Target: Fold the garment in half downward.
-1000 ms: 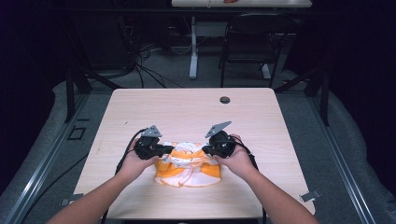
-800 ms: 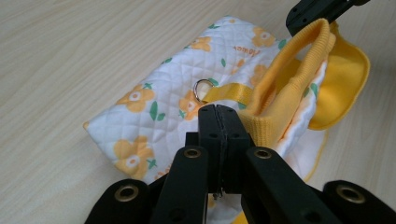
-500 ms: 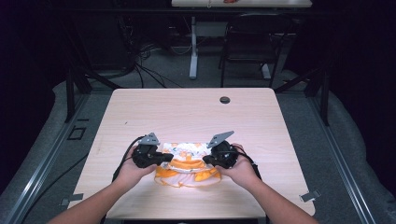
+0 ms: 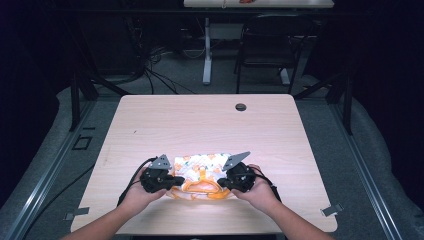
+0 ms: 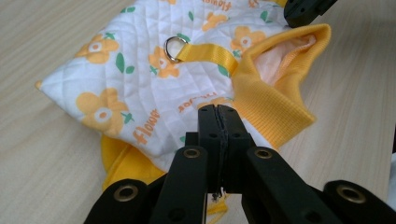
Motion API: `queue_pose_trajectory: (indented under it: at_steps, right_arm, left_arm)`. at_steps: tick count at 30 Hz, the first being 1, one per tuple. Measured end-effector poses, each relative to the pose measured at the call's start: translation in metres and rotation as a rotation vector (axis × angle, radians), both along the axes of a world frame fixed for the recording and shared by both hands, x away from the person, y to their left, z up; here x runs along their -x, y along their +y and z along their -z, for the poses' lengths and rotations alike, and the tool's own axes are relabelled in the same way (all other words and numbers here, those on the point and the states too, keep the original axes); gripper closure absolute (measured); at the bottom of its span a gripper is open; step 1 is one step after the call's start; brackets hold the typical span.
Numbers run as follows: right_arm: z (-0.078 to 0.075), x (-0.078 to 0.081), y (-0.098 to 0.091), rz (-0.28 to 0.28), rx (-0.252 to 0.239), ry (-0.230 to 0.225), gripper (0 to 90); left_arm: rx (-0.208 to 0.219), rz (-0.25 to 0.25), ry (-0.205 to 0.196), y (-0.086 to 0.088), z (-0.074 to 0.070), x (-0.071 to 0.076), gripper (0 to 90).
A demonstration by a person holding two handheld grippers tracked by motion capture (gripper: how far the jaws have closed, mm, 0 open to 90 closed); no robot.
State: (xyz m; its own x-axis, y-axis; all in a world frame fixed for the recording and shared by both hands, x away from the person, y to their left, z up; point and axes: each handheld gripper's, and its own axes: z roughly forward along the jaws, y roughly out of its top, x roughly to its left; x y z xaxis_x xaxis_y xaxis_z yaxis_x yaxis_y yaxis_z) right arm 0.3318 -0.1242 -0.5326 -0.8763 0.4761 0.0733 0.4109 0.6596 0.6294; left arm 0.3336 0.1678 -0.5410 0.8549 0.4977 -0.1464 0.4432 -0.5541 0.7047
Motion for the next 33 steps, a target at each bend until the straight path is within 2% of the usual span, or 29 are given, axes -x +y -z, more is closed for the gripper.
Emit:
queue_pose_trajectory:
  at_steps: [3,7,8,14,15,16,19,20,21,33]
  right_arm:
    - [0.004,0.003,0.0,-0.002,-0.011,0.009,89.7]
    - [0.009,0.006,0.0,-0.011,0.01,0.018,89.7]
    - [0.011,0.007,0.001,-0.009,-0.005,0.029,89.7]
    - [0.021,0.009,0.001,-0.012,0.016,0.044,89.7]
    - [0.023,0.01,0.002,0.001,0.001,0.045,89.7]
    - [0.023,0.009,0.001,-0.01,0.018,0.048,89.7]
    - [0.025,0.009,0.0,0.001,0.011,0.051,89.8]
    - [0.025,0.008,-0.001,-0.002,0.026,0.045,89.8]
    - [0.027,0.009,0.0,0.012,-0.002,0.051,89.8]
    - [0.028,0.001,0.001,0.019,0.016,0.047,90.0]
  left_arm:
    - [0.0,-0.003,0.01,0.002,0.006,0.002,89.0]
    - [-0.006,-0.007,0.017,0.003,0.012,0.004,88.5]
    - [-0.005,-0.007,0.023,0.003,0.013,0.004,88.4]
    - [-0.018,-0.008,0.023,0.002,0.021,0.006,88.4]
    - [-0.021,-0.005,0.022,0.002,0.022,0.006,88.4]
    - [-0.023,-0.004,0.021,0.002,0.023,0.006,88.4]
    - [-0.027,-0.006,0.024,0.002,0.024,0.004,88.7]
    - [-0.03,-0.005,0.022,0.002,0.024,0.004,88.7]
    - [-0.032,-0.004,0.02,0.002,0.024,0.004,88.8]
    - [-0.018,-0.036,0.022,0.004,0.027,-0.004,89.2]
